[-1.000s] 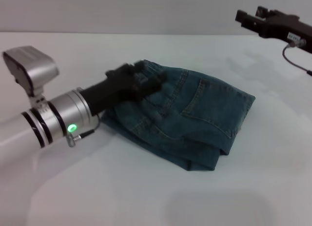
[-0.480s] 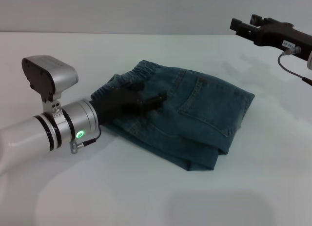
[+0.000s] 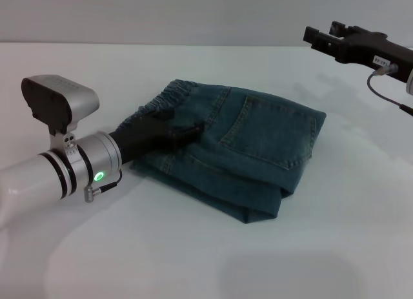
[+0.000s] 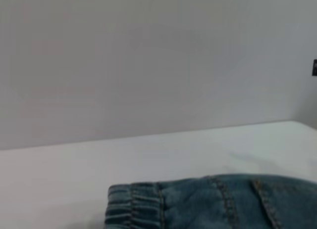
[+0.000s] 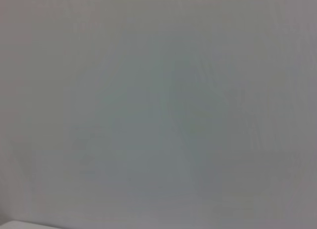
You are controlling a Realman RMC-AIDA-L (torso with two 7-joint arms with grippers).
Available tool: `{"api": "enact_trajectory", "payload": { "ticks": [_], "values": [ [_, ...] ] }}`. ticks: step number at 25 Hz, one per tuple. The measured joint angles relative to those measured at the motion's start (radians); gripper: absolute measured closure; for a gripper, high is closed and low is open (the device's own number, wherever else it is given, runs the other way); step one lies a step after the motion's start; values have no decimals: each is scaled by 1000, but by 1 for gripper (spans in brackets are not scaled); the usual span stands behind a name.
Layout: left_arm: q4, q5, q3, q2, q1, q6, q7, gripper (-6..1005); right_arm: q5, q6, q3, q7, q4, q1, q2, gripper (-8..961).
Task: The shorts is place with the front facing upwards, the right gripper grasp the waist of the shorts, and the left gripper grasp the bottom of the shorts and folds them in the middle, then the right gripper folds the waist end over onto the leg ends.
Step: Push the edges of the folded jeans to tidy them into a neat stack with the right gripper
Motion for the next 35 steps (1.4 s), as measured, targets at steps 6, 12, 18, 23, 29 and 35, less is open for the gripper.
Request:
{"api": "enact_trajectory", "payload": {
  "ticks": [6,12,18,23,29,35],
  "values": [
    [39,-4,-21,0,22,82,1,186,11,-60,1,-1,-15,-4,-2,269],
    [47,-29,-130,-1,36,263,27,186,-7,-268,12,13,-67,-15,-31,269],
    [42,-235,-145,2,66,438,210,186,-20,-607,11,147,-105,12,-114,267],
    [41,-349,-162,7,88,472,286,186,-175,-841,6,288,-140,93,-142,267],
    [34,-354,-171,7,95,472,299,186,-519,-982,0,382,-98,217,-102,268],
    [17,-356,-171,3,87,467,307,186,-748,-957,0,400,-15,284,-48,268]
  ]
}}
